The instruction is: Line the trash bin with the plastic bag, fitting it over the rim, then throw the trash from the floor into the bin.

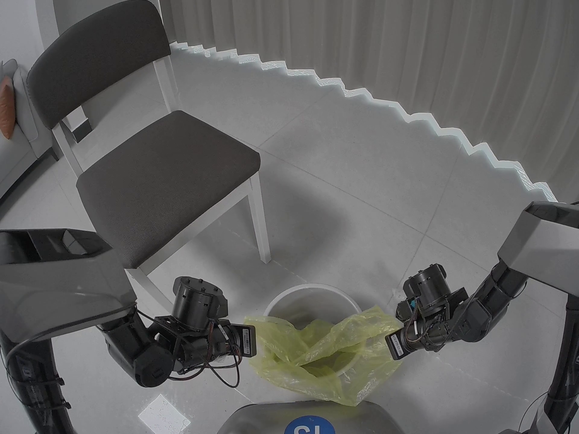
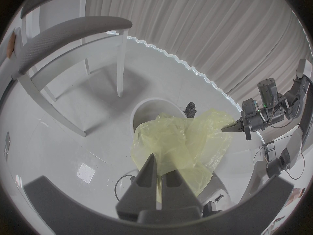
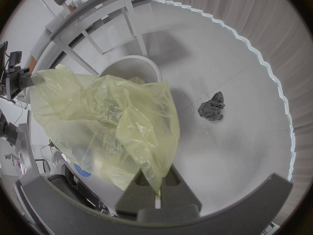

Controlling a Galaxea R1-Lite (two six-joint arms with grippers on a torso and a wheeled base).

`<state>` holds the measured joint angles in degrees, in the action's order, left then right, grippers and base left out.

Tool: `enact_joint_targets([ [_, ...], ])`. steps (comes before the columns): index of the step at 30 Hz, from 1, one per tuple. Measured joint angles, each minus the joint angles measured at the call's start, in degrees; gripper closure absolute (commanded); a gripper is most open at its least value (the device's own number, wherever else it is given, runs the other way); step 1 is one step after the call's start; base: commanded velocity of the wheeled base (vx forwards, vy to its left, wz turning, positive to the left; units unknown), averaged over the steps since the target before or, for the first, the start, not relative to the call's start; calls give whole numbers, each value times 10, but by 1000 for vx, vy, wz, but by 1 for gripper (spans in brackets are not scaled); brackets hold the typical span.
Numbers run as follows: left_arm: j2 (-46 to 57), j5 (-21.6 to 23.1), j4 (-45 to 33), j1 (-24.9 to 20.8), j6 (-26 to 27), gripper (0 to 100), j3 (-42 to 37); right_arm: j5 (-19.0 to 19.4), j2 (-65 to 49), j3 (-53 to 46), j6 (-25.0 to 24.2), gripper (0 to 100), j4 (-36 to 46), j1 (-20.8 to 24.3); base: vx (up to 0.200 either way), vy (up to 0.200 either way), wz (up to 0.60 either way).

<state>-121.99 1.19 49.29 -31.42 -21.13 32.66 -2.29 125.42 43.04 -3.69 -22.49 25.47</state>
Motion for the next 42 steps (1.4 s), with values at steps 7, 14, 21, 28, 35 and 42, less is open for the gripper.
enact_joint_targets([
  [7,-34,3,1,23,0,100,25,4,6,34,0,100,30,-37,0,0,0],
  [14,-44,4,16,36,0,100,15,19,9,44,-1,100,30,-56,0,0,0],
  [21,-40,3,38,23,1,100,-22,19,11,39,-1,100,33,-47,0,0,0],
  [28,-30,2,60,2,4,100,-57,18,12,6,-2,100,29,-15,0,0,0],
  [35,-43,-2,62,5,4,100,-30,18,18,19,-6,100,27,-14,0,0,0],
  [42,-68,-1,47,19,14,100,25,19,36,62,-7,100,31,-43,0,0,0],
])
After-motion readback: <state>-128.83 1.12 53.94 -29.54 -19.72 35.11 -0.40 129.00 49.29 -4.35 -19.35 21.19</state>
